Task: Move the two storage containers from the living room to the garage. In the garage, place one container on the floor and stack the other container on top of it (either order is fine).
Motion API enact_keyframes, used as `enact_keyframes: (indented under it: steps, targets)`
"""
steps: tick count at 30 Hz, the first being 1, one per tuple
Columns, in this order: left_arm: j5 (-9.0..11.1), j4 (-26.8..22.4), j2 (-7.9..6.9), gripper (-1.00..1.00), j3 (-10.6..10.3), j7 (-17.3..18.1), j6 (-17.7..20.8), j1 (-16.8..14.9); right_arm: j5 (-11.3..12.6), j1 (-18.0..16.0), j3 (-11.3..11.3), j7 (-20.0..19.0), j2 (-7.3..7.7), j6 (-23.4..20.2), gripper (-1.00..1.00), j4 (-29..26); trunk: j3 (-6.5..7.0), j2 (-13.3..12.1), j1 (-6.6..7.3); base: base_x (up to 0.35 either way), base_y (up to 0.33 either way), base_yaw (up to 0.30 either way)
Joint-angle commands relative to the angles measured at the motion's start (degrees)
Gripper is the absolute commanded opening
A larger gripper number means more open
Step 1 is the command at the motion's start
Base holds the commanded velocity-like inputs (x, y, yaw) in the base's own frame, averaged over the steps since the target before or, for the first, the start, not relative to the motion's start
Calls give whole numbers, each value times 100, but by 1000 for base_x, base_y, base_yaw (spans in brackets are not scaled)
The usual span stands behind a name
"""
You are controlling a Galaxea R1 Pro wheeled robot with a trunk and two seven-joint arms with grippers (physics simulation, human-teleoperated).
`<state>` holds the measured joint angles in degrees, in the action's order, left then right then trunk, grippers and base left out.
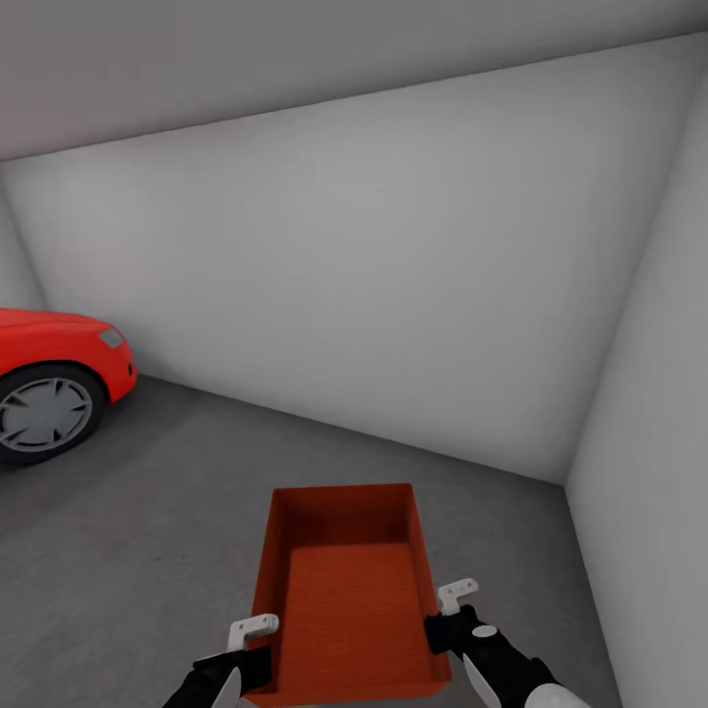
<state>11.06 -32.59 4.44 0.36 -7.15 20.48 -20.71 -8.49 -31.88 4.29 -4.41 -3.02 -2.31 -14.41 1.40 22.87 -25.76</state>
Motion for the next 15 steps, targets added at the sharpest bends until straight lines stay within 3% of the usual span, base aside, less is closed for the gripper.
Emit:
enact_keyframes:
  steps: [1,9,15]
  targets:
    - [-25,7,5,-100,-10,-67,43,5,6,-3,19,-174,-234,27,-100,-27,-2,5,-2,0,0,0]
    - [-25,7,5,-100,-10,-67,43,5,6,-3,19,-174,-234,25,-100,-27,-2,5,-2,0,0,-7]
    - [-25,7,5,-100,-10,-67,43,5,12,-3,22,-174,-234,20,-100,-27,-2,5,-2,0,0,-205]
